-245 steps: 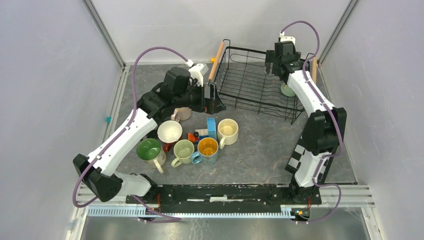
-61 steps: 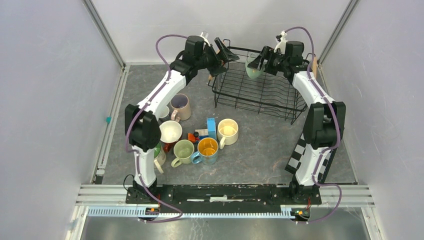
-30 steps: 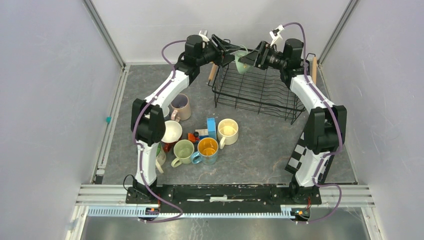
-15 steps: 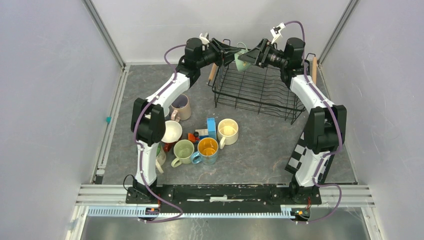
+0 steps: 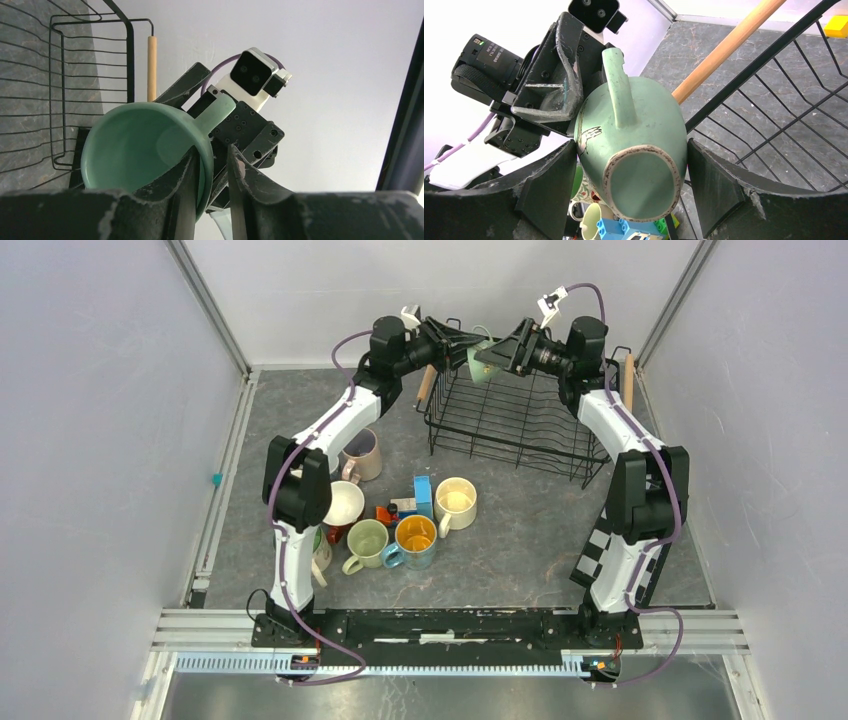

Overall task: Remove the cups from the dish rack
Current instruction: Place the cup at the center of the board.

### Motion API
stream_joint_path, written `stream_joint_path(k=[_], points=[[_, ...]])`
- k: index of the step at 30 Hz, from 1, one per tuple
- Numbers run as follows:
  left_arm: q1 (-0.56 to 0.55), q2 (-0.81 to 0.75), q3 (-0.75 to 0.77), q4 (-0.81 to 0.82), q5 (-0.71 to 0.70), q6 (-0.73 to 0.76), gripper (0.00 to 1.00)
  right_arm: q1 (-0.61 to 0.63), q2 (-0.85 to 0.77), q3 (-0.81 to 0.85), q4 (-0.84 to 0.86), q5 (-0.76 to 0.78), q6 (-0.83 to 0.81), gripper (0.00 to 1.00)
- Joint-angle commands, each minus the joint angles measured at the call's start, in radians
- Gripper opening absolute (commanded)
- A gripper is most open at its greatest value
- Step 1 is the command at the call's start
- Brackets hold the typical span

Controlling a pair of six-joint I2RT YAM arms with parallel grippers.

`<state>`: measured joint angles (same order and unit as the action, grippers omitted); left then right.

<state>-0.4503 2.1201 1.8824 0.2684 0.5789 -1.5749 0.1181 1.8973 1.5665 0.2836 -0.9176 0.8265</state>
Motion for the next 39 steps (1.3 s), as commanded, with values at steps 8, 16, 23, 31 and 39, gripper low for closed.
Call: stream_joint_path(k=[8, 16, 23, 31, 39], points=[[-0.008, -0.044, -0.017, 0.079, 0.029, -0.068, 0.02, 0.005, 0.001, 0.057, 0.1, -0.018, 0.038, 0.45], [-0.005, -0.035, 0.049, 0.119, -0.022, -0.081, 0.02, 0.006, -0.057, -0.007, 0.126, 0.007, 0.022, 0.9], [0.001, -0.029, 0.099, 0.153, -0.057, -0.094, 0.02, 0.005, -0.105, -0.055, 0.156, 0.02, 0.025, 0.98], [0.024, -0.057, 0.122, 0.124, -0.066, -0.061, 0.02, 0.002, -0.175, -0.133, 0.174, 0.04, 0.013, 0.98], [0.056, -0.149, 0.13, -0.037, -0.039, 0.086, 0.02, 0.002, -0.33, -0.257, -0.014, 0.208, -0.138, 0.98]])
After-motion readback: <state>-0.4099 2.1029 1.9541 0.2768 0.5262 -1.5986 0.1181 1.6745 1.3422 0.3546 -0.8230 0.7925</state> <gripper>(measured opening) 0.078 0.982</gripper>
